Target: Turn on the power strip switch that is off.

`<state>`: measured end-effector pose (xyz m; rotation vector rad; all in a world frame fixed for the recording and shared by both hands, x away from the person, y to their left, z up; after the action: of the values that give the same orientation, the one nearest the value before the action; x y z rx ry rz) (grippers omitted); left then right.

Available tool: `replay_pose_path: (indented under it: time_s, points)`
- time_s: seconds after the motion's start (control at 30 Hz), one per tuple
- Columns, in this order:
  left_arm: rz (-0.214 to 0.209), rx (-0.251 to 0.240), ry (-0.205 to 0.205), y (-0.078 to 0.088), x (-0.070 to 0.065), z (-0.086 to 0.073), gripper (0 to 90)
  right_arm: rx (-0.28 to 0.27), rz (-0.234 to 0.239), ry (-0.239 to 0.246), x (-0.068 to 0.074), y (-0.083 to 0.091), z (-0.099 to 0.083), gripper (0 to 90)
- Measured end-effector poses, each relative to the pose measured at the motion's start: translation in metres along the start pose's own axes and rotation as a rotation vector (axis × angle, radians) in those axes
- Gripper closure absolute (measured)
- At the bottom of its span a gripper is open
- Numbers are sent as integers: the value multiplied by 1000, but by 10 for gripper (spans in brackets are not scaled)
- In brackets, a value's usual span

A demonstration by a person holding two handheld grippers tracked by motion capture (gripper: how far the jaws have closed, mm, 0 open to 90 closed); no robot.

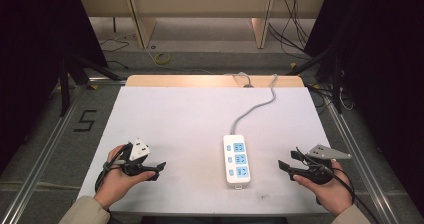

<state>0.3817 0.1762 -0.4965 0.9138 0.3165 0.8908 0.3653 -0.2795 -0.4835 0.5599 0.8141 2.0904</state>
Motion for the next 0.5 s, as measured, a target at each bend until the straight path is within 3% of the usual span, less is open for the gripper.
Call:
replay_pose_path:
  time_s: [0.1,0.17,0.2,0.23,0.37,0.5]
  points:
    - [-11,1,-5,0,-2,0,161,-4,-1,6,1,0,1,394]
    - [-8,-3,-10,0,-3,1,161,9,1,12,2,1,3,533]
    - [-9,-3,-11,0,-3,1,161,9,1,12,2,1,3,533]
    - [-10,-2,-10,0,-3,0,161,22,2,25,3,2,3,607]
    - [-18,2,-5,-1,-3,0,161,50,-45,78,4,6,6,856]
    - [-18,4,-9,-1,-4,1,162,78,-61,97,2,7,7,900]
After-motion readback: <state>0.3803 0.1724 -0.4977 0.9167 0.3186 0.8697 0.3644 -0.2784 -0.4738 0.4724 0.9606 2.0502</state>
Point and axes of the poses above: each handheld gripper's, and its own axes: y roughly backward along the jaws, z roughly out of its top, x roughly to its left, the point moved 6 cm from there along -y, roughly forward along the jaws, and after that the axes turned 12 degrees about x, right-handed, at the moved point
